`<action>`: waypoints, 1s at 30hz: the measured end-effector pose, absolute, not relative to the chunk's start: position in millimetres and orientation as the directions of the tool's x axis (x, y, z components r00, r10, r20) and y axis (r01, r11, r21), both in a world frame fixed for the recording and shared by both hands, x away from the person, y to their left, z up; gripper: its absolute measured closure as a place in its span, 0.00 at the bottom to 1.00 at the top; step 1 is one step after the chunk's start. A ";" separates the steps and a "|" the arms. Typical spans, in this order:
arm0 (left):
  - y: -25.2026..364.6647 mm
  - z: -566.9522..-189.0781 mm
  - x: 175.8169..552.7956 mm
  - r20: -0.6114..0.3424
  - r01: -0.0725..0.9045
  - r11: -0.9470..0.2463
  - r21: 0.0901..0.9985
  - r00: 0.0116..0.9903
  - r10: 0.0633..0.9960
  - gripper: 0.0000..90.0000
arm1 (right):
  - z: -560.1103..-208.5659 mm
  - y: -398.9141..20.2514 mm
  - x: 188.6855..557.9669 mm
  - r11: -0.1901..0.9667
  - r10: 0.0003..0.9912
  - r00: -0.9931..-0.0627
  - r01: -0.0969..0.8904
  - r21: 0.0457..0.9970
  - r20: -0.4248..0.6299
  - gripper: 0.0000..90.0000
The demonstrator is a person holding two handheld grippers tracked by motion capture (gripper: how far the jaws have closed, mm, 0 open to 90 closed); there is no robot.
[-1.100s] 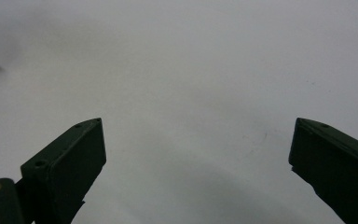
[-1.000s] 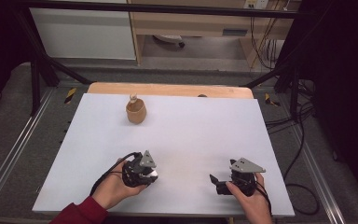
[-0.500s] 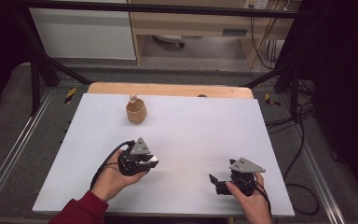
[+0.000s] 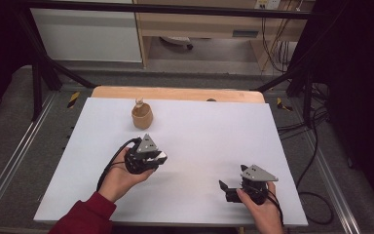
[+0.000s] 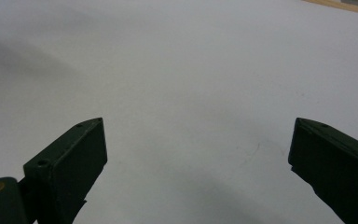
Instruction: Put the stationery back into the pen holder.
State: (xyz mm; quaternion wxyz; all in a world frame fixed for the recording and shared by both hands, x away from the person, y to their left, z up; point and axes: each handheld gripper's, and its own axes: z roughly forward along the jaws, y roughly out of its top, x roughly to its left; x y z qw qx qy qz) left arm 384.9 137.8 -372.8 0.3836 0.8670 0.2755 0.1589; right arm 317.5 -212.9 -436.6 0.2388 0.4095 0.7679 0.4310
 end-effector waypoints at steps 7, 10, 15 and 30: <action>143.6 -356.1 396.3 0.089 0.328 -0.489 0.808 0.752 0.653 0.79 | -435.3 -209.7 314.4 0.326 0.830 -0.556 0.414 0.850 -0.048 0.06; 145.5 -352.2 400.0 0.091 0.327 -0.463 0.824 0.731 0.677 0.79 | -435.1 -210.9 314.5 0.319 0.835 -0.549 0.416 0.852 -0.044 0.06; 145.0 -356.2 401.3 0.078 0.339 -0.437 0.834 0.710 0.700 0.79 | -435.1 -214.0 314.3 0.301 0.845 -0.534 0.429 0.852 -0.029 0.06; 143.1 -356.6 411.2 0.057 0.311 -0.385 0.869 0.710 0.702 0.79 | -438.2 -212.6 316.9 0.304 0.841 -0.541 0.456 0.836 -0.011 0.06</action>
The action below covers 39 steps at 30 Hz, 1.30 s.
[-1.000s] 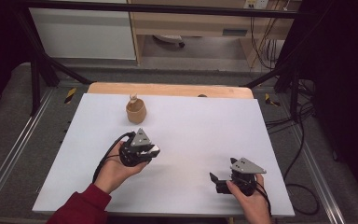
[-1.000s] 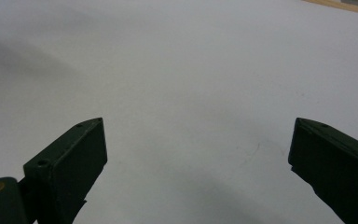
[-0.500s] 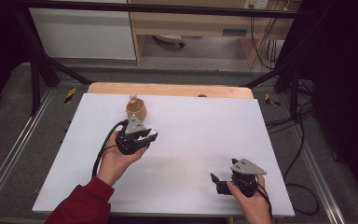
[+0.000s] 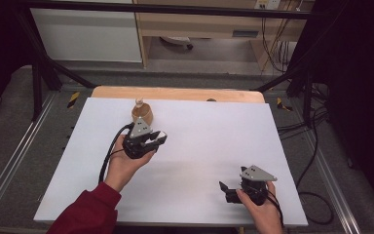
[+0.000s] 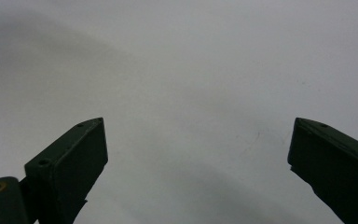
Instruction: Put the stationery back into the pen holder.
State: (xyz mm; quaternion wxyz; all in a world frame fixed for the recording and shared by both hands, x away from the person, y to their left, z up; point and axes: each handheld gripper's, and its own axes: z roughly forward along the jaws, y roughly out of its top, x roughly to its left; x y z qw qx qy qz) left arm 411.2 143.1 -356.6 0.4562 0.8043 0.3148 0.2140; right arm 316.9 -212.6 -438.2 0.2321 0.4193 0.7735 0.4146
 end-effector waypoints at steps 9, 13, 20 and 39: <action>144.7 -358.0 422.6 0.061 0.315 -0.352 0.881 0.662 0.747 0.79 | -436.4 -214.8 316.1 0.287 0.842 -0.540 0.456 0.843 0.006 0.06; 143.3 -358.9 431.1 0.044 0.322 -0.328 0.888 0.651 0.758 0.79 | -435.6 -216.3 315.1 0.283 0.847 -0.531 0.456 0.844 0.003 0.07; 145.2 -360.1 444.6 0.036 0.329 -0.307 0.893 0.629 0.777 0.79 | -436.2 -219.8 315.8 0.281 0.855 -0.519 0.461 0.841 -0.001 0.07; 156.9 -327.4 475.2 0.050 0.252 -0.233 0.939 0.570 0.820 0.79 | -437.9 -214.6 316.5 0.299 0.846 -0.533 0.491 0.818 0.010 0.06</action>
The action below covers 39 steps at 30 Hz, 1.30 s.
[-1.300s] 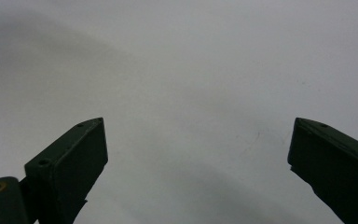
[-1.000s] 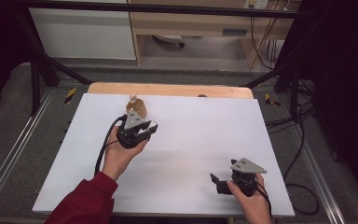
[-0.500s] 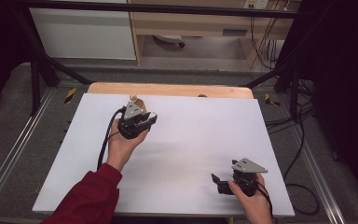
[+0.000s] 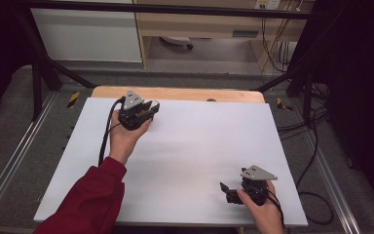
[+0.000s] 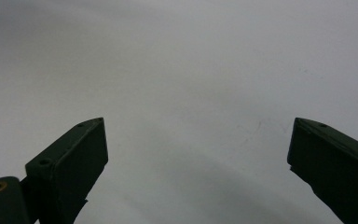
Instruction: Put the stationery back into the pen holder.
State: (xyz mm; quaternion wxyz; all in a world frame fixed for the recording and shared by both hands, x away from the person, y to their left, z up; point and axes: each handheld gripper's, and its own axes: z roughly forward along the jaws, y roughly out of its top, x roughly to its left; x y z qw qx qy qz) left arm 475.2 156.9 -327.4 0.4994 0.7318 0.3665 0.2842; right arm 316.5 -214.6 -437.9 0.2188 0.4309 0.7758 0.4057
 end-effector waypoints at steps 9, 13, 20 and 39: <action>158.6 -326.2 490.9 0.050 0.241 -0.190 0.952 0.490 0.870 0.79 | -437.3 -215.3 316.4 0.300 0.848 -0.529 0.491 0.818 0.007 0.06; 165.4 -325.4 502.9 0.005 0.262 -0.142 0.954 0.463 0.886 0.79 | -437.3 -215.2 316.5 0.295 0.843 -0.538 0.489 0.821 0.018 0.06; 176.5 -322.4 512.9 -0.006 0.243 -0.111 0.964 0.436 0.900 0.79 | -436.6 -214.7 316.3 0.285 0.833 -0.552 0.482 0.829 0.035 0.06; 177.8 -329.7 524.5 0.000 0.186 -0.088 0.979 0.426 0.905 0.79 | -437.3 -213.8 317.5 0.277 0.833 -0.552 0.489 0.827 0.047 0.06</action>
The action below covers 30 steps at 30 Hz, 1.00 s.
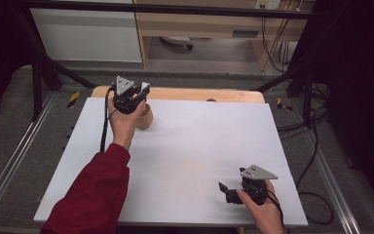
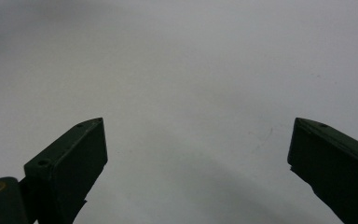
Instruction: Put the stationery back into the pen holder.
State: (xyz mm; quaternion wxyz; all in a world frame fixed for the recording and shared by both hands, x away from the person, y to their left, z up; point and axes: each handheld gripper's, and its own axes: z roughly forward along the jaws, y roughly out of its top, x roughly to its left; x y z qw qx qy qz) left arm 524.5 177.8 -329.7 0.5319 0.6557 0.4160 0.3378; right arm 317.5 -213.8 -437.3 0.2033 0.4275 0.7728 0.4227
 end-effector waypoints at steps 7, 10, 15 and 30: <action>182.9 -332.1 529.8 0.008 0.154 -0.079 0.985 0.419 0.908 0.79 | -437.3 -213.9 317.4 0.275 0.832 -0.552 0.491 0.827 0.051 0.06; 183.1 -335.2 531.9 0.013 0.151 -0.084 0.985 0.417 0.909 0.79 | -436.9 -213.5 317.1 0.278 0.831 -0.554 0.487 0.828 0.047 0.06; 183.7 -338.8 536.9 -0.004 0.140 -0.057 0.989 0.406 0.914 0.79 | -436.7 -213.1 317.1 0.284 0.828 -0.559 0.482 0.829 0.041 0.06; 185.5 -352.0 540.8 -0.005 0.130 -0.050 0.990 0.393 0.920 0.79 | -436.7 -212.8 317.2 0.288 0.826 -0.563 0.475 0.832 0.036 0.06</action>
